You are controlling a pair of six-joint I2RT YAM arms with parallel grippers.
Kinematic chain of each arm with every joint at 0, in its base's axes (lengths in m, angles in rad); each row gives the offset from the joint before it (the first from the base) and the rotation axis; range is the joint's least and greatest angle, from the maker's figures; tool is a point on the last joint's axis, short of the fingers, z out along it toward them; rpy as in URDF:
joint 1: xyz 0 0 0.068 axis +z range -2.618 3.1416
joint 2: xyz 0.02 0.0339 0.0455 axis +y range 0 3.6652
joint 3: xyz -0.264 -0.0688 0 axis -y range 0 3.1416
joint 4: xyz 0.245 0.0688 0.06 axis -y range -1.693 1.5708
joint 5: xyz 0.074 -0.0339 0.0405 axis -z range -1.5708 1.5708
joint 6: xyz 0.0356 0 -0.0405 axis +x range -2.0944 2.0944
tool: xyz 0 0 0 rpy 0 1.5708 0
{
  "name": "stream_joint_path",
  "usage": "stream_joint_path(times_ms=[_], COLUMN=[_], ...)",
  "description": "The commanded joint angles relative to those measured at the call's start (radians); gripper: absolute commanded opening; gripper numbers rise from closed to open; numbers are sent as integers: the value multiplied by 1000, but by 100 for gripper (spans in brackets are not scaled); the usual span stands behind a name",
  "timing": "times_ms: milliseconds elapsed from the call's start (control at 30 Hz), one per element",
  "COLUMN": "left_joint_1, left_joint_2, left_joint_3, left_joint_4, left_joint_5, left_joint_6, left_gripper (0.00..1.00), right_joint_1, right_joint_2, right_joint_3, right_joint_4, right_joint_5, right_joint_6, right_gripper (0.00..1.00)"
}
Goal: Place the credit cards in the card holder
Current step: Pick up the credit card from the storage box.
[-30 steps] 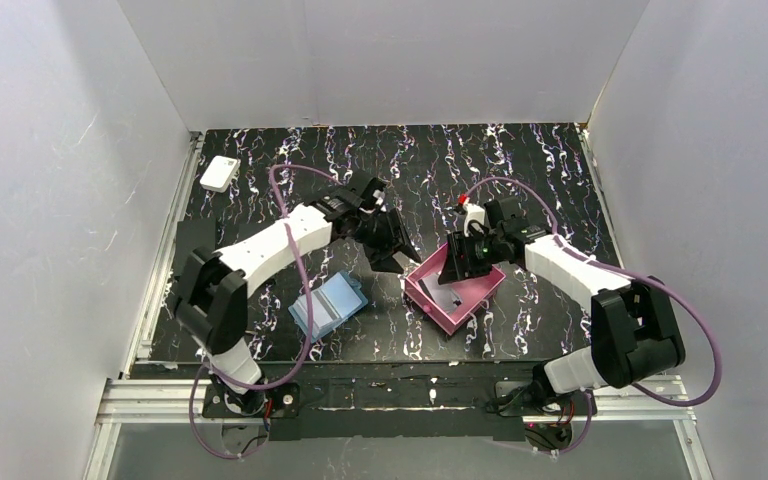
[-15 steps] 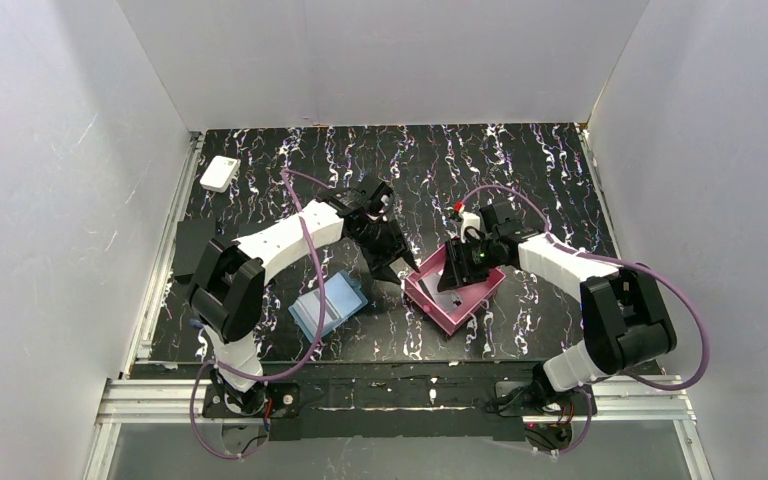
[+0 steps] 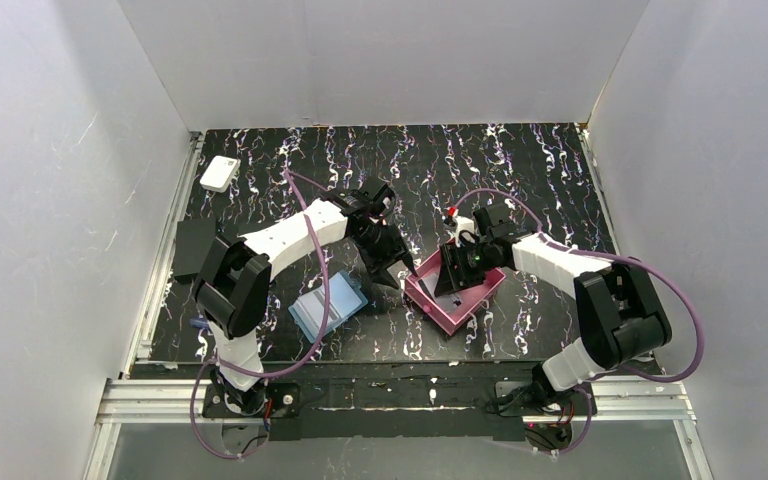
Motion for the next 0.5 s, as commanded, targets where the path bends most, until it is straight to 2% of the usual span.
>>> stream_joint_path(times_ms=[0, 267, 467], left_joint_1=[-1, -1, -1], left_joint_2=[6, 20, 25], left_joint_3=[32, 36, 36], left_joint_4=[-33, -33, -33], left_joint_5=[3, 12, 17], left_joint_6=[-4, -5, -5], left_gripper=[49, 49, 49], right_joint_1=[7, 24, 31], right_joint_2=[17, 34, 8], right_joint_3=[31, 37, 24], right_joint_4=[20, 18, 29], right_joint_5=[10, 0, -25], right_joint_6=[-17, -19, -17], right_gripper=[57, 57, 51])
